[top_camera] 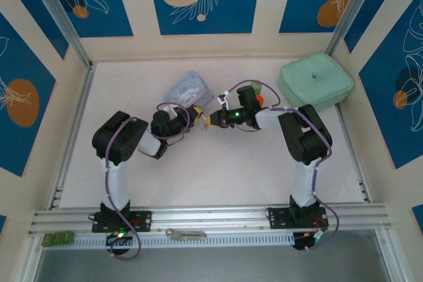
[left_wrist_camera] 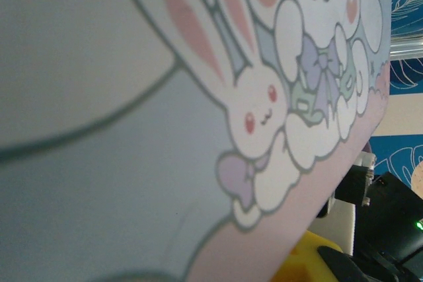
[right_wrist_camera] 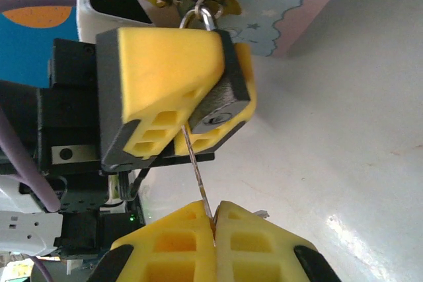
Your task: Unlock a padlock with a key
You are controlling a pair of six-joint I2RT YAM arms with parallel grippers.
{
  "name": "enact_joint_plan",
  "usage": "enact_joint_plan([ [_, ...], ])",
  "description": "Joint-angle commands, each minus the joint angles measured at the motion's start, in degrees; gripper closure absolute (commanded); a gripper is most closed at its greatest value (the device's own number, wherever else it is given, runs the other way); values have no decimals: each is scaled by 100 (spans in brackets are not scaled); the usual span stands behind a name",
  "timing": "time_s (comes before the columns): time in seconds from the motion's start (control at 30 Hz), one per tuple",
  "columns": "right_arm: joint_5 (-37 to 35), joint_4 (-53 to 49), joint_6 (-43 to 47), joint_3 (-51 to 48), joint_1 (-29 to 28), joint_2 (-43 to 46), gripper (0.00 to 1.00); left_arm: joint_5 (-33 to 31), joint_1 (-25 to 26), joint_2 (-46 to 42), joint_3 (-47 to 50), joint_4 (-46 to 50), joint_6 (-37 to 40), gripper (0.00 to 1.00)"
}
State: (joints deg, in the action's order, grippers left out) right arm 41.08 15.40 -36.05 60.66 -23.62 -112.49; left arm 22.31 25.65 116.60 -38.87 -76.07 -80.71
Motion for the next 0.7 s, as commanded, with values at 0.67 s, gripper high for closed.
enact_joint_plan([
  [0.67, 207, 98, -108, 94, -21, -179, 100, 164, 81, -234, -29, -459, 74, 100],
])
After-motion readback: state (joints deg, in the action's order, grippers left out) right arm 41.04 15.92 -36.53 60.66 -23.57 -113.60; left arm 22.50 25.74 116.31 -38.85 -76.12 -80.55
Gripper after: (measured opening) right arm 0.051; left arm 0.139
